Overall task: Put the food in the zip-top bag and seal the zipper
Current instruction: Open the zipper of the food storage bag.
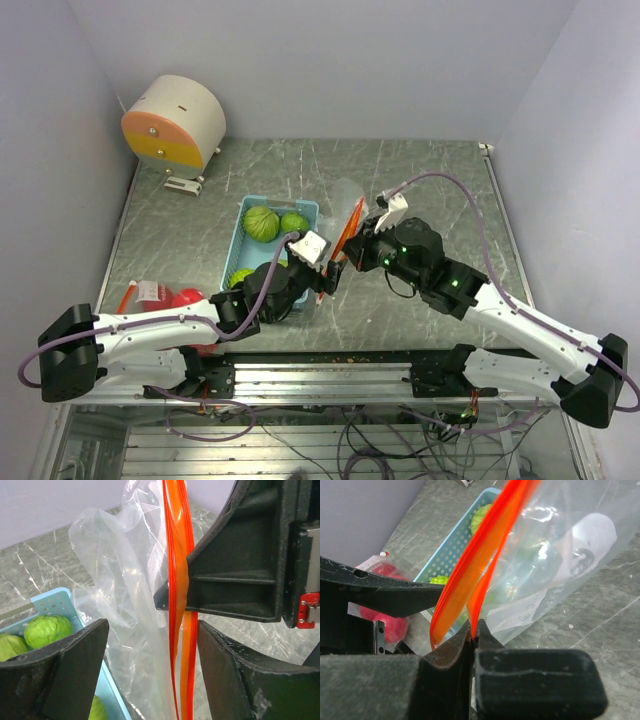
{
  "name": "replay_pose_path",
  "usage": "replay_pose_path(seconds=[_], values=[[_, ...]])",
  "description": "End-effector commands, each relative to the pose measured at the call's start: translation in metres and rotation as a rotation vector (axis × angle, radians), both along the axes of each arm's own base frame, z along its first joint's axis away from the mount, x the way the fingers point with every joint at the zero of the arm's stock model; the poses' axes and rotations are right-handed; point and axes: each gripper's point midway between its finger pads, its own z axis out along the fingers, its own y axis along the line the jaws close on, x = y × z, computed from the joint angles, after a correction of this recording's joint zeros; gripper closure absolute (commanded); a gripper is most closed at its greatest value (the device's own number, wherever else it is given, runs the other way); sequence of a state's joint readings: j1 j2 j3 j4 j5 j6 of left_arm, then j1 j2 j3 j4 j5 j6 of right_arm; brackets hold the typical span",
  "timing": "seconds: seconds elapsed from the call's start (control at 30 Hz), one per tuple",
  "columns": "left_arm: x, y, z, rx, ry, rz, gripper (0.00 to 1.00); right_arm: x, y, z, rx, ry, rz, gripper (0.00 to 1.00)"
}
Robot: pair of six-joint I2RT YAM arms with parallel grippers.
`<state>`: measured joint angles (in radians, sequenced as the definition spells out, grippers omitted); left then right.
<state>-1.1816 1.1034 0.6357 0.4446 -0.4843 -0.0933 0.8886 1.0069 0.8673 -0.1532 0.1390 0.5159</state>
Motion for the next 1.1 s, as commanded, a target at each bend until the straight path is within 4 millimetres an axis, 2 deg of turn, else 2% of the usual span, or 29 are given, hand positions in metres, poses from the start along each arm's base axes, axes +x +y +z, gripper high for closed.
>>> replay_pose_path(seconds=[0.0, 0.17, 0.37, 0.47, 0.53, 0.63, 0.8, 0.9, 0.97, 1.07], values=[[0.006, 0.000, 0.017, -0.034, -0.033, 0.031, 0.22, -0.006, -0.004, 0.018, -0.001, -0.043, 0.017, 1.00], [0.006, 0.005, 0.018, -0.036, -0.040, 0.039, 0.28, -0.010, -0.009, 0.019, -0.024, -0.046, 0.023, 1.00], [0.007, 0.010, 0.022, -0.050, -0.059, 0.036, 0.54, -0.015, -0.011, 0.022, -0.014, -0.046, 0.036, 1.00], [0.009, 0.009, 0.018, -0.036, -0.049, 0.036, 0.63, -0.016, -0.011, 0.024, -0.016, -0.045, 0.044, 1.00], [0.007, 0.006, 0.019, -0.043, -0.047, 0.016, 0.60, -0.015, -0.012, 0.022, -0.030, -0.044, 0.038, 1.00], [0.000, 0.006, 0.027, -0.086, -0.060, -0.024, 0.47, -0.016, -0.014, 0.019, -0.039, -0.041, 0.039, 1.00], [0.003, 0.011, 0.030, -0.117, -0.068, -0.004, 0.39, -0.021, -0.009, 0.017, -0.036, -0.039, 0.077, 1.00], [0.009, 0.010, 0.023, -0.089, -0.056, 0.017, 0.39, -0.027, -0.004, 0.018, -0.027, -0.040, 0.125, 1.00], [0.011, 0.006, 0.019, -0.079, -0.048, 0.021, 0.45, -0.030, -0.003, 0.019, -0.026, -0.043, 0.142, 1.00], [0.012, 0.000, 0.014, -0.080, -0.042, 0.007, 0.47, -0.032, -0.004, 0.020, -0.024, -0.046, 0.147, 1.00]])
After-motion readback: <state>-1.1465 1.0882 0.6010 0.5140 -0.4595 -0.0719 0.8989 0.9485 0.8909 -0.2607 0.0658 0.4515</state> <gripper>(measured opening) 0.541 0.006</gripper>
